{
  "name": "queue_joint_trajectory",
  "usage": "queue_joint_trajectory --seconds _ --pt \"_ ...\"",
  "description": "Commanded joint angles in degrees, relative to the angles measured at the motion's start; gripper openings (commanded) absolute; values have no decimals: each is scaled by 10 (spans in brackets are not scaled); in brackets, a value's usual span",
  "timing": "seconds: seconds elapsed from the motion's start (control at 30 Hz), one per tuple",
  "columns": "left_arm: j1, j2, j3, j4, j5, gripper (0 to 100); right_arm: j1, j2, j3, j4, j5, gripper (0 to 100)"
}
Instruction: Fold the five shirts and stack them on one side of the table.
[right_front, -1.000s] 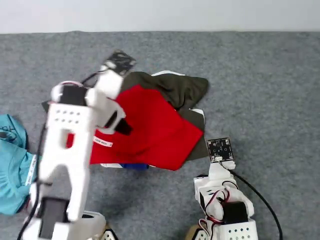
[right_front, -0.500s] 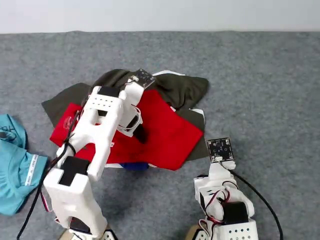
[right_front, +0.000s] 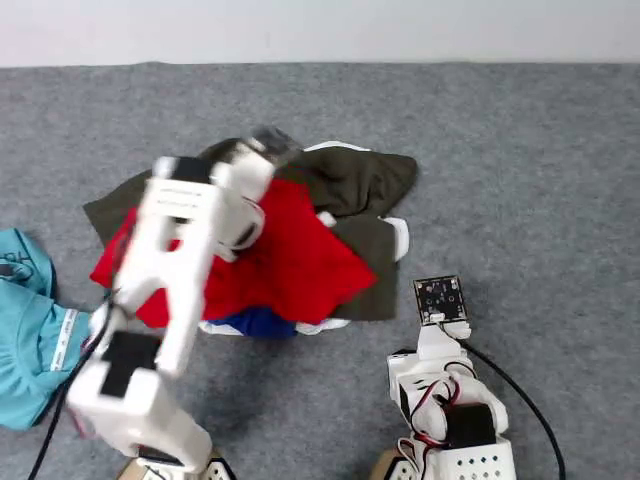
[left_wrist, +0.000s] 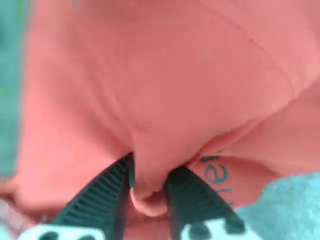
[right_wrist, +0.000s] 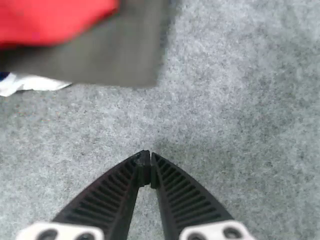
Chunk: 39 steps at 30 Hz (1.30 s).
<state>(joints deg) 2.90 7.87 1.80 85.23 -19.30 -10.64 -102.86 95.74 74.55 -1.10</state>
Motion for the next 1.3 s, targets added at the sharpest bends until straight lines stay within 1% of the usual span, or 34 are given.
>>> queue_joint_trajectory --seconds 0.0,0.17,0.27,0.37,0.47,0.57,0.67,0.8,0.87,0.97,1.03,1.17,1.27 --pt "-86 -139 -32 12 12 4 -1 -7 7 1 -4 10" --pt "-242 -260 -33 10 9 4 -1 -7 7 1 -4 10" --pt "-343 -304 -31 1 -25 4 -1 -7 7 1 -4 10" --pt "-446 -331 -31 -32 -44 4 -1 -7 7 1 -4 10" --pt "-541 -344 -31 -73 -46 4 -1 -7 7 1 -4 10" --pt "-605 -343 -28 -102 -47 4 -1 -7 7 1 -4 10" --pt "-624 -344 -1 -116 -65 7 -1 -7 7 1 -4 10" --pt "-622 -349 12 -98 -139 14 -1 -7 7 1 -4 10" --pt "-624 -349 11 -94 -162 66 -1 -7 7 1 -4 10" --pt "-629 -351 8 -93 -165 204 -1 -7 7 1 -4 10" --pt "-636 -366 -4 -93 -164 258 -1 -7 7 1 -4 10" --pt "-614 -408 -26 -93 -160 268 -1 -7 7 1 -4 10" --pt "-558 -447 -26 -92 -154 268 -1 -7 7 1 -4 10"
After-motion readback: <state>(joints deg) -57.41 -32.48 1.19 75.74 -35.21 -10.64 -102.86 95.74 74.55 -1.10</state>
